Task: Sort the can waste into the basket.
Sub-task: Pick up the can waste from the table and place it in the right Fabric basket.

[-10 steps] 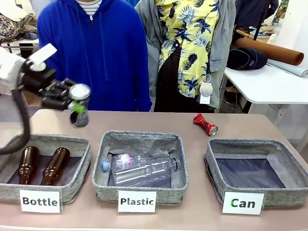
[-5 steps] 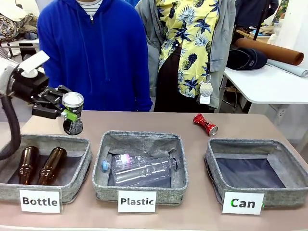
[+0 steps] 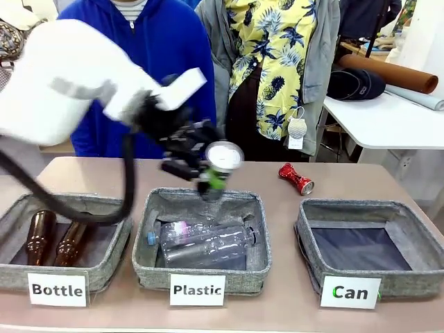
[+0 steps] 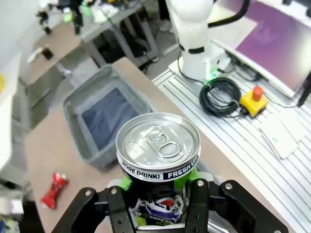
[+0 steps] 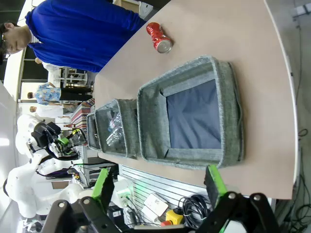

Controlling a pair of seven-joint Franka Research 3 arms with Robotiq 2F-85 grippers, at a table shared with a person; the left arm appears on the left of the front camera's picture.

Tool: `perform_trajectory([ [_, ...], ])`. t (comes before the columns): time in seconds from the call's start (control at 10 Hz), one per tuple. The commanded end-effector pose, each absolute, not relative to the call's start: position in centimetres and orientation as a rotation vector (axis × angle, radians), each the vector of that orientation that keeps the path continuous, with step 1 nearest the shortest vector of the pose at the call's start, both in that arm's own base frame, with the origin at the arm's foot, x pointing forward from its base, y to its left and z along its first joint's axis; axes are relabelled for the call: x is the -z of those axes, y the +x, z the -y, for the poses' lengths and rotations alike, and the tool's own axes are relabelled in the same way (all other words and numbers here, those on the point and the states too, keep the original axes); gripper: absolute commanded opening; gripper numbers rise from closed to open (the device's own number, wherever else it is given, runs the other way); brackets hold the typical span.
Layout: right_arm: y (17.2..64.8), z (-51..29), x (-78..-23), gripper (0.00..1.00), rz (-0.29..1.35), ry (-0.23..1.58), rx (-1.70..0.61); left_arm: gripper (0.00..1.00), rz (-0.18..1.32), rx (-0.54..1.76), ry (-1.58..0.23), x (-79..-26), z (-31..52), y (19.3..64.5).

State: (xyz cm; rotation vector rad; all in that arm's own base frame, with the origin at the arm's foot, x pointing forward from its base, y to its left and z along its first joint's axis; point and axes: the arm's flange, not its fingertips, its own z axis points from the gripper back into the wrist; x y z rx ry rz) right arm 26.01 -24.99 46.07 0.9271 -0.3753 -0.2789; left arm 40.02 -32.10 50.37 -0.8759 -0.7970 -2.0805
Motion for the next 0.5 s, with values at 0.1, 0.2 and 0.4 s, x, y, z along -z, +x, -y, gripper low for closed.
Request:
perform_trajectory([
  [0.1,21.4,28.7,-44.8,1.00,0.368,0.907,0.339,0.41,0.431,2.297,-0.645,-52.6,52.3,44.9],
  [0.2,21.4,28.9,-44.7,1.00,0.388,0.926,0.342,0.41,0.391,2.281,-0.624,-52.3,54.0,45.5],
  [0.4,23.0,27.4,-45.1,1.00,0.378,0.914,0.327,0.41,0.219,2.230,-0.678,-48.9,64.1,47.0],
])
